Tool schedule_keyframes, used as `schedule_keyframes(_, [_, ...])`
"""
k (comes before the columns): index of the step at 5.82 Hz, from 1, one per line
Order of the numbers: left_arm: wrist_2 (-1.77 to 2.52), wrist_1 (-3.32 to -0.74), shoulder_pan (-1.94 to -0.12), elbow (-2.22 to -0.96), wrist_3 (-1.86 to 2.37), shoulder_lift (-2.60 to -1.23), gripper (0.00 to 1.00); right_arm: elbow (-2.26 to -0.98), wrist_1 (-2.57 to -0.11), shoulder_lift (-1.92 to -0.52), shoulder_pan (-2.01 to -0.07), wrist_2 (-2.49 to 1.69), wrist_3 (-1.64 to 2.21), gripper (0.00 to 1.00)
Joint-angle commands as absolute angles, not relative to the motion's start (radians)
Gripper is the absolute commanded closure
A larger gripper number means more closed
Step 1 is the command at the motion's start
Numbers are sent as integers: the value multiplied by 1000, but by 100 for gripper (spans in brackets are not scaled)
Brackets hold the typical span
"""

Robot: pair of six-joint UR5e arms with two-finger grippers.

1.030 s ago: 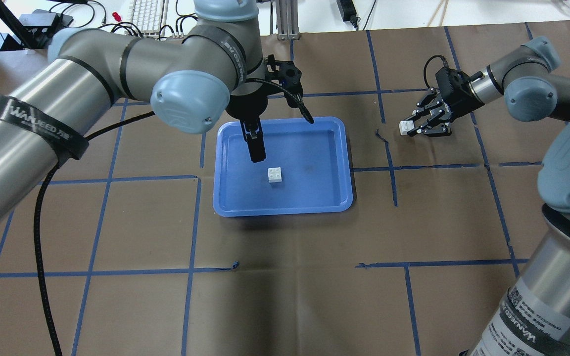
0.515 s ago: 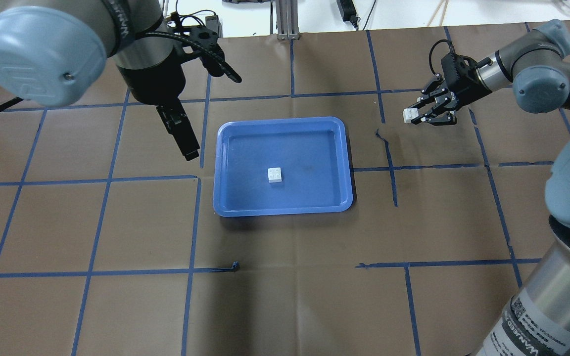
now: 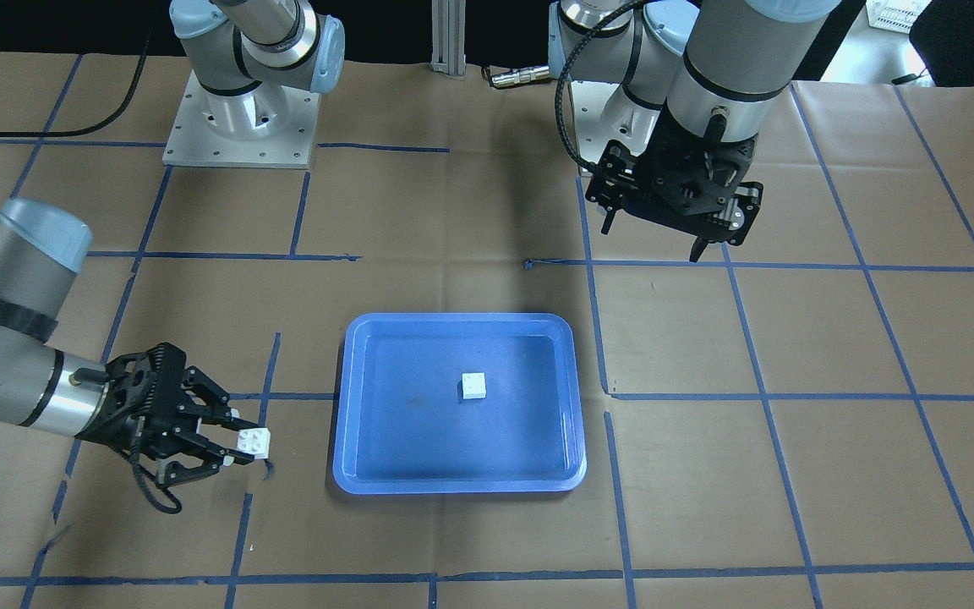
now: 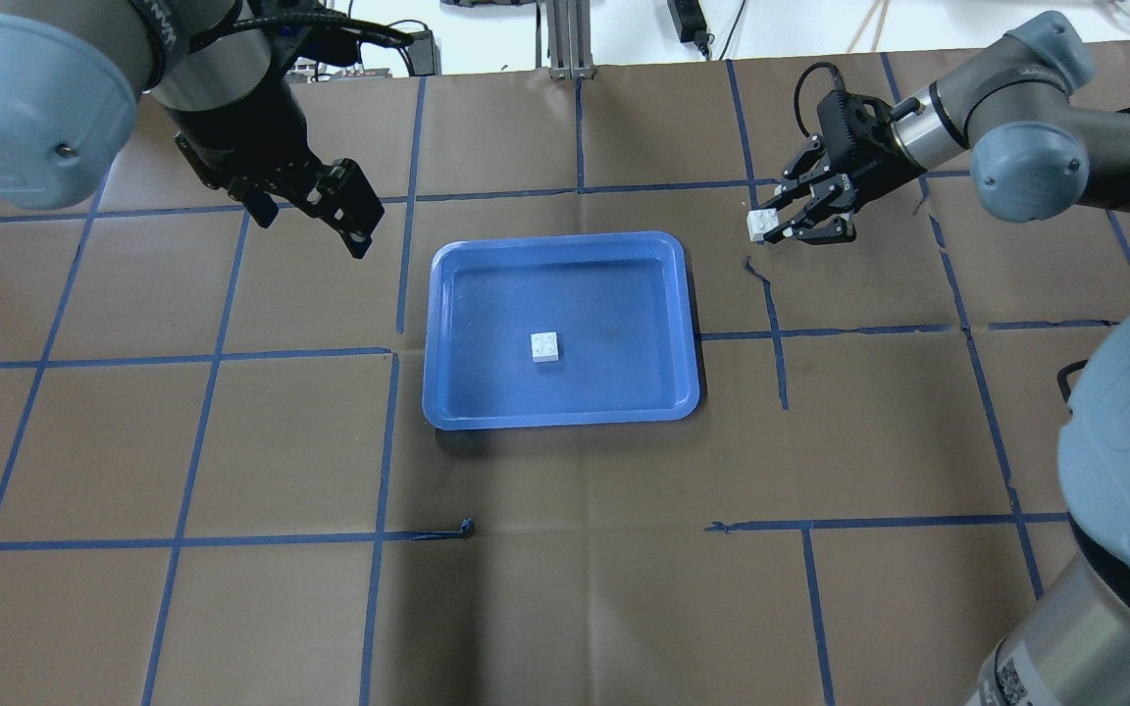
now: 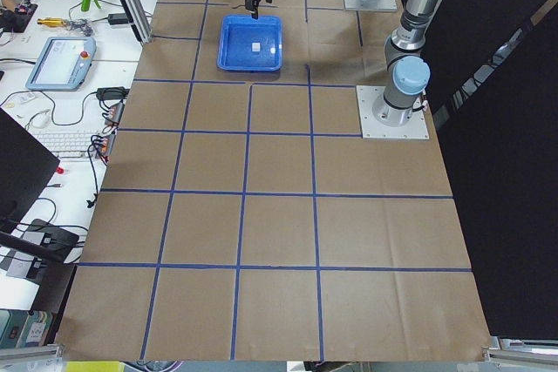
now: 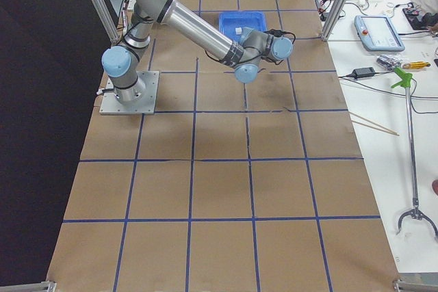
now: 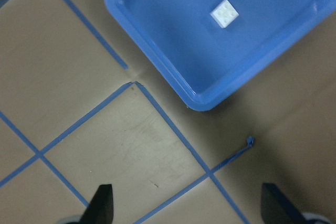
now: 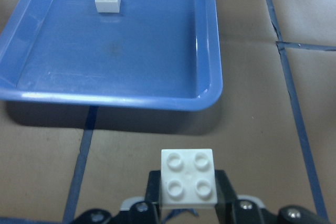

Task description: Assemble white blocks and place on blue tray

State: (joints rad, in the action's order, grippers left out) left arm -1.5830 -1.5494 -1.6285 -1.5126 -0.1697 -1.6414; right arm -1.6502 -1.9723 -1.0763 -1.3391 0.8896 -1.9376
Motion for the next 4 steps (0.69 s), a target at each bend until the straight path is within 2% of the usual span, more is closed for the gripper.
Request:
schedule_keyframes(1, [-1574, -1520, -1591, -1513, 128, -1637, 1, -1792, -2187, -1126, -1438, 853, -1752, 75])
schedule_keyframes(4, [-1577, -1561, -1586, -1509, 138, -1620, 1, -1916, -2610, -1117, -1625, 864, -1331, 75])
